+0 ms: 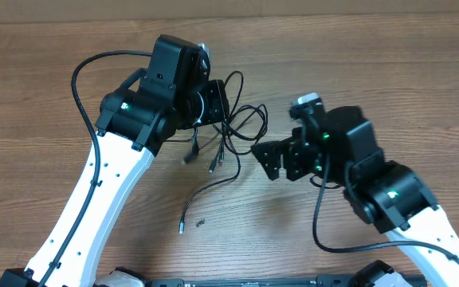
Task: Untangle cables
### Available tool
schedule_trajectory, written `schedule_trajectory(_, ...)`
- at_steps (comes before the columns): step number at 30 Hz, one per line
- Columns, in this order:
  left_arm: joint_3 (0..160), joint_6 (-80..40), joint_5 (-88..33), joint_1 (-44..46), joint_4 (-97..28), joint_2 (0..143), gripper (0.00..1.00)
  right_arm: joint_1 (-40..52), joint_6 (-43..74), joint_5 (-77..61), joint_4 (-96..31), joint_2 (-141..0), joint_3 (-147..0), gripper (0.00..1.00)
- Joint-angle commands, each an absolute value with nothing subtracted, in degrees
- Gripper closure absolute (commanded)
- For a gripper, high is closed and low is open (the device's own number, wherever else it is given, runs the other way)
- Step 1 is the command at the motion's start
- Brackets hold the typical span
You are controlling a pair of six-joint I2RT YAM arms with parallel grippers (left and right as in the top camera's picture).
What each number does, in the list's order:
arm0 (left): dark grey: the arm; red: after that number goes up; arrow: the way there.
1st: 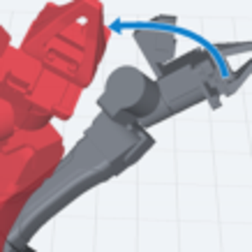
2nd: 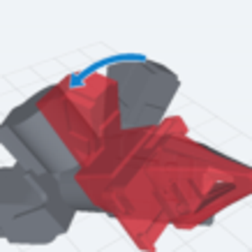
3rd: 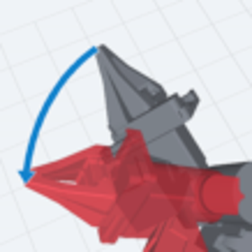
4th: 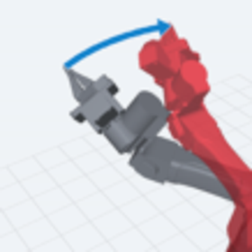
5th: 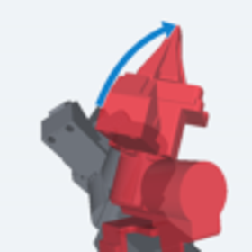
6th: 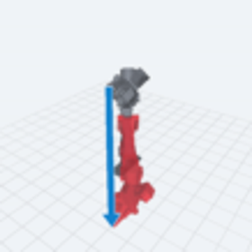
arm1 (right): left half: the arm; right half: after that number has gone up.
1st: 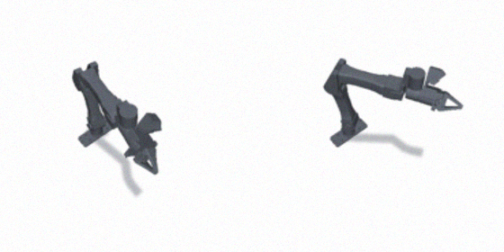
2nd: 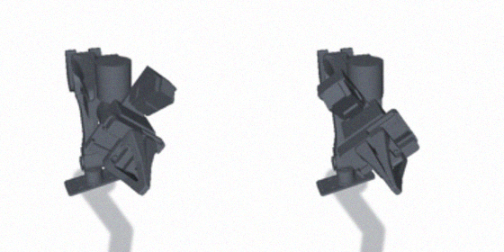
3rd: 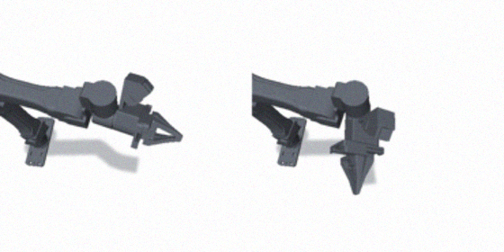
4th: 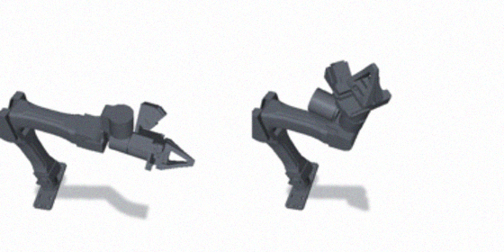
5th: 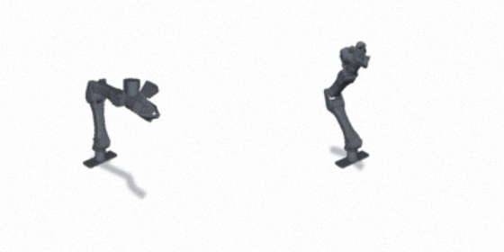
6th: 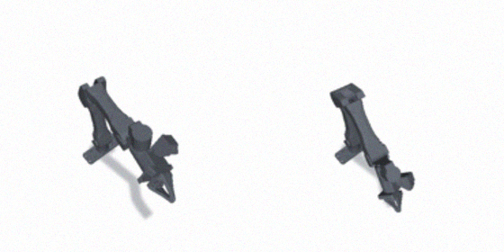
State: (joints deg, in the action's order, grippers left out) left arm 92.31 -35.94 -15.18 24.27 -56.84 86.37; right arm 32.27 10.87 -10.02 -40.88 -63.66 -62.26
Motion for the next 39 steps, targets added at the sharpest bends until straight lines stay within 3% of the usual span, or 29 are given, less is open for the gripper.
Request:
schedule_trajectory(1,94.02,-34.94,-14.44,24.51,-57.69,86.11,0.96,35.22,6.85,-5.56,-38.7,-64.47,-63.09,0.03)
schedule_trajectory(2,94.02,-34.94,-14.44,24.51,-57.78,86.13,0.96,35.46,6.5,-5.56,-38.41,-64.53,-63.09,0.03)
schedule_trajectory(6,94.02,-34.89,-15.35,24.51,-58.3,86.13,0.96,37.08,1.96,-5.32,-35.75,-65.69,-63.07,0.23)
schedule_trajectory(14,94.02,-34.92,-18.87,24.51,-58.48,86.13,0.96,37.08,2.04,-5.19,-34.41,-69.49,-63.07,0.34)
schedule_trajectory(24,94.02,-34.92,-16.12,24.51,-58.96,86.13,0.96,37.08,2.07,-5.21,-33.01,-70.15,-63.07,0.39)
schedule_trajectory(25,94.02,-34.92,-16.14,24.53,-58.94,86.13,0.96,37.08,2.09,-5.26,-33.01,-70.15,-63.07,0.42)
schedule_trajectory(28,94.02,-35.27,-17.67,25.02,-58.83,86.13,0.96,37.08,2.09,-5.63,-32.99,-70.17,-63.07,0.67)
schedule_trajectory(32,94.02,-35.31,-19.64,25.5,-58.7,86.13,0.96,37.08,2.15,-5.63,-32.6,-70.17,-63.07,0.88)
schedule_trajectory(37,94.02,-35.27,-20.67,26.28,-58.89,86.13,0.95,37.06,3.18,-5.61,-31.31,-70.17,-63.07,0.91)
schedule_trajectory(39,94.02,-35.27,-20.88,26.55,-58.98,86.13,0.95,37.08,3.16,-5.63,-30.63,-70.17,-63.07,0.87)
